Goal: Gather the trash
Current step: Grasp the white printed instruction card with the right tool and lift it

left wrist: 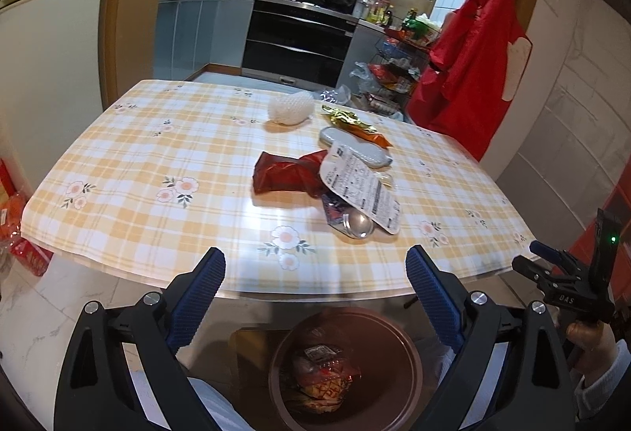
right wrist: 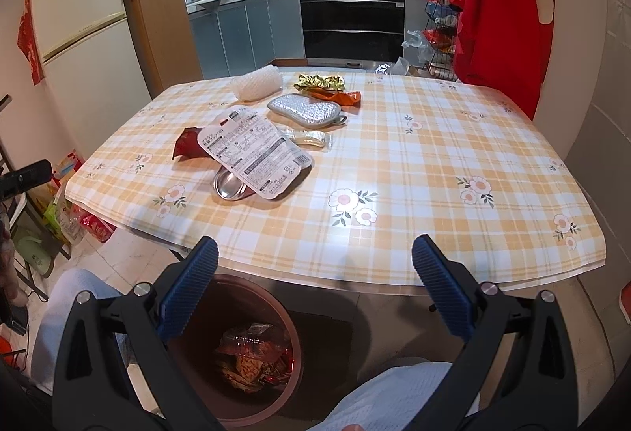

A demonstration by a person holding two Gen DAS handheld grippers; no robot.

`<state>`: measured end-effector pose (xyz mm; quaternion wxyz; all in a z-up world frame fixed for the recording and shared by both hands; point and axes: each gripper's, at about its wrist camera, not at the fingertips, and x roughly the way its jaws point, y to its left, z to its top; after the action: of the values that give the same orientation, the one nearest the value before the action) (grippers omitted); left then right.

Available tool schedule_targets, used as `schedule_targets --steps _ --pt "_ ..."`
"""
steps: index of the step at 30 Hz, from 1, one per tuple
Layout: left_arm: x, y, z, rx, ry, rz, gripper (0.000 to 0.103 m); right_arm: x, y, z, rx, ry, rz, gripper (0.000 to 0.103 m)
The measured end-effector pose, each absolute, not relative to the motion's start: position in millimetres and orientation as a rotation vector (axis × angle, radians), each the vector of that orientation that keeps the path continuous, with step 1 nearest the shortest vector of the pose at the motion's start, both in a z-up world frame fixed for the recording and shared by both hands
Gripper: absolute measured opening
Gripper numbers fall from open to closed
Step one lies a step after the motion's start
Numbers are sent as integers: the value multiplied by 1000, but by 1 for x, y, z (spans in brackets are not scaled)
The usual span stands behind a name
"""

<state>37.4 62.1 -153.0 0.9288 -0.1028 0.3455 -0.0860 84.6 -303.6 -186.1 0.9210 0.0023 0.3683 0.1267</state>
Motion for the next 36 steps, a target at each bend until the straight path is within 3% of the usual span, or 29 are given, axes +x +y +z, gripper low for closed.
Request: schedule_targets --steps 12,27,36 --pt "70 75 -170 -206 732 -133 91 131 -271 -202 -84 784 277 97" --pt "133 104 -194 -201 751 -128 91 262 -129 -258 -284 875 385 97" --pt "157 118 -214 -238 768 -129 91 309 -103 -286 -374 932 298 97"
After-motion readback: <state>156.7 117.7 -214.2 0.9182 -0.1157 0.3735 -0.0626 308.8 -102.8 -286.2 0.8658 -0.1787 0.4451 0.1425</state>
